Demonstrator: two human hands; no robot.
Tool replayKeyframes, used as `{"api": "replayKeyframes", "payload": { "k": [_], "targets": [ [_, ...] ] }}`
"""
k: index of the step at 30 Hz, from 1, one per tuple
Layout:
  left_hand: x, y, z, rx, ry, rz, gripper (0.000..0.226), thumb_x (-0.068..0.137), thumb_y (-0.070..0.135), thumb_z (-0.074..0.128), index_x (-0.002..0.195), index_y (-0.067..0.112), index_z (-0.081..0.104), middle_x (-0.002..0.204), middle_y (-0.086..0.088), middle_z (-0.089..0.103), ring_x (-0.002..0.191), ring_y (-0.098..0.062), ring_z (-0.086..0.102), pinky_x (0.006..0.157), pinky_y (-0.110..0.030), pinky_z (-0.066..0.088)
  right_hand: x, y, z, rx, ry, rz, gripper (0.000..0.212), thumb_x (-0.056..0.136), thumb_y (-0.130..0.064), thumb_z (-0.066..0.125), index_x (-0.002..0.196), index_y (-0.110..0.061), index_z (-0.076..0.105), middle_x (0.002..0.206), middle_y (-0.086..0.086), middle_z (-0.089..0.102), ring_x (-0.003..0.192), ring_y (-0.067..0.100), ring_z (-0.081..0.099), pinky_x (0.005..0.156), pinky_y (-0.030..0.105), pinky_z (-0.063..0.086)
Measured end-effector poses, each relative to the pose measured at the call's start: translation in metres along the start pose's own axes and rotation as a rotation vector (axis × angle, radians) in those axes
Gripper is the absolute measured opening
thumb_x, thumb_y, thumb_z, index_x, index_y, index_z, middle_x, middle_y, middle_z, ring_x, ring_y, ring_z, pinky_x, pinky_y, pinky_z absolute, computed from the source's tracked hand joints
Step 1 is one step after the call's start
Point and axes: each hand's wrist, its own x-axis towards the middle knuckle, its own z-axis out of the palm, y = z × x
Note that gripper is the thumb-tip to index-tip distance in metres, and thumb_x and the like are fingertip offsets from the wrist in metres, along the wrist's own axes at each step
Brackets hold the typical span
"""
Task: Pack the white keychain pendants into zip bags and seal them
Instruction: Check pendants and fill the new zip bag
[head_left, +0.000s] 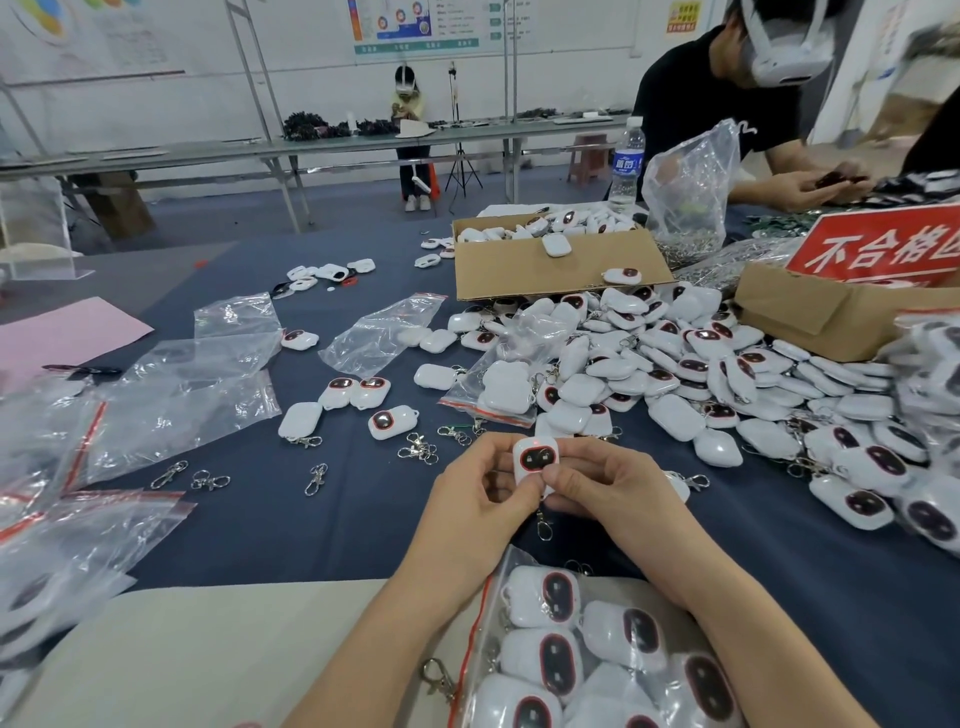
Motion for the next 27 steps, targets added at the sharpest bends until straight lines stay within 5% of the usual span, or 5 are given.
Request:
{"api": "replayKeyframes", "payload": {
  "k": [13, 18, 23, 27],
  "targets": [
    [-0.0002, 0.0028, -0.0003, 0.074, -0.038, 0.068, 0.024, 0.100, 0.018, 0.062, 0.116, 0.035, 0.069, 0.103, 0.014, 0.075, 0.096, -0.010, 0.069, 0.084, -0.021, 0.055, -0.0017, -0.0025, 0.0007, 0.059, 0.035, 0.006, 0.015, 0.095, -0.012, 0.068, 0.106, -0.016, 0.077, 0.097, 0.006, 0.079, 0.094, 0.015, 0.075, 0.077, 0.016, 0.057],
    [-0.0005, 0.0037, -0.0035, 0.071, -0.034, 0.086, 0.024, 0.104, 0.019, 0.055, 0.117, 0.033, 0.071, 0.097, 0.011, 0.075, 0.075, -0.004, 0.063, 0.076, -0.018, 0.053, -0.0016, -0.0011, 0.0007, 0.068, 0.062, -0.004, 0.019, 0.094, -0.019, 0.070, 0.087, -0.032, 0.082, 0.092, 0.005, 0.079, 0.084, 0.015, 0.076, 0.073, 0.015, 0.057],
    [0.0000, 0.0039, -0.0056, -0.019, -0.056, 0.051, 0.031, 0.106, 0.019, 0.052, 0.114, 0.042, 0.072, 0.102, 0.011, 0.076, 0.073, -0.003, 0.059, 0.076, -0.014, 0.051, 0.0026, 0.0045, -0.0038, 0.094, 0.045, 0.001, 0.020, 0.096, -0.029, 0.065, 0.108, -0.021, 0.079, 0.101, 0.008, 0.078, 0.098, 0.023, 0.075, 0.088, 0.029, 0.059],
    [0.0000, 0.0050, -0.0048, -0.014, -0.050, 0.055, 0.032, 0.105, 0.028, 0.050, 0.114, 0.050, 0.070, 0.108, 0.011, 0.076, 0.083, -0.007, 0.065, 0.083, -0.024, 0.055, 0.0037, 0.0057, -0.0030, 0.116, 0.044, -0.016, 0.019, 0.098, -0.025, 0.064, 0.109, -0.017, 0.077, 0.101, 0.008, 0.078, 0.098, 0.022, 0.075, 0.083, 0.023, 0.060]
  ]
}}
